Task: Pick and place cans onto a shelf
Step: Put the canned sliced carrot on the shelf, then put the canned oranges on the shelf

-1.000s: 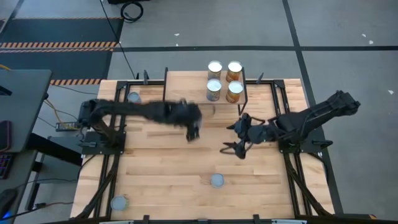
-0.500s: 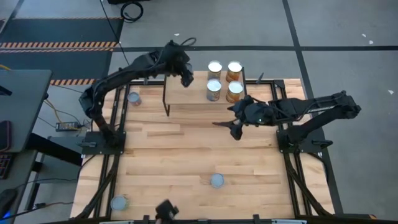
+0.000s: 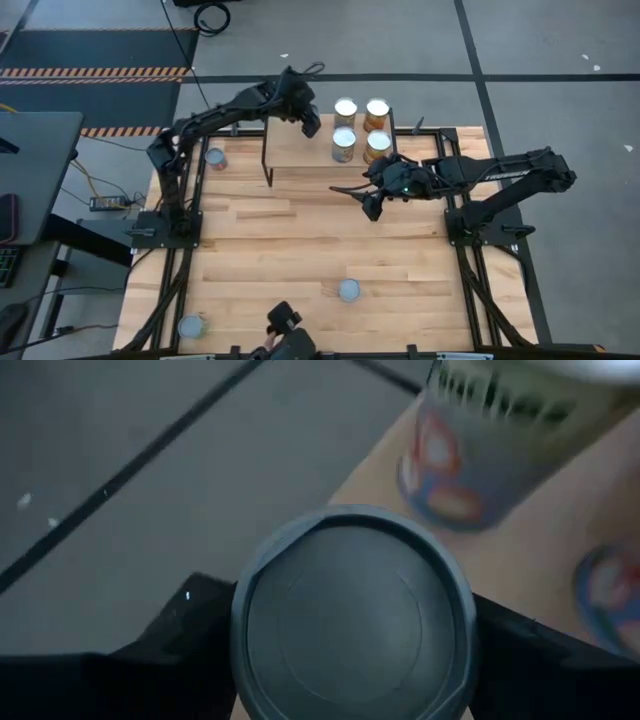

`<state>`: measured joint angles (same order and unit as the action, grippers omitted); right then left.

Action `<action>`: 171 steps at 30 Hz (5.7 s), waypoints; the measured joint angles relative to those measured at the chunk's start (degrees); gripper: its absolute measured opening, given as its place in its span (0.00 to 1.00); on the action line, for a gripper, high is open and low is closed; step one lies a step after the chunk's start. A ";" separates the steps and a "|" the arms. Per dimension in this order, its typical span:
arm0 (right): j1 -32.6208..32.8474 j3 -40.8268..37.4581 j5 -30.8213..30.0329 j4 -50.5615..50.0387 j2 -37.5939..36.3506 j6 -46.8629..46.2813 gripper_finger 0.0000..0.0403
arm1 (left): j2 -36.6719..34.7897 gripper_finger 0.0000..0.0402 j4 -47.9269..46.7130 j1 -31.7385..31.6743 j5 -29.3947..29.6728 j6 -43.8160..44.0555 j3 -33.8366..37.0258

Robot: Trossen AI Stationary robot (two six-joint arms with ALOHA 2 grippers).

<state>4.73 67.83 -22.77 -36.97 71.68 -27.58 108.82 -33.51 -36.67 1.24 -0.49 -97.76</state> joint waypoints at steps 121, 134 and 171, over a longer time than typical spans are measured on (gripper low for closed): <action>22.01 1.60 1.82 -1.31 20.80 -30.92 0.86 | -11.45 0.88 32.74 58.10 16.66 24.87 52.24; 24.94 1.49 1.91 -1.41 21.16 -35.97 0.86 | -5.59 0.88 50.67 56.68 17.90 19.30 52.13; 14.00 1.40 -0.14 -8.19 6.05 -21.01 0.86 | -27.06 0.71 27.41 31.88 17.91 7.49 36.72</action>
<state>18.72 69.23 -22.91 -45.16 77.73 -48.59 81.76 -6.11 -4.79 19.15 7.00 -61.04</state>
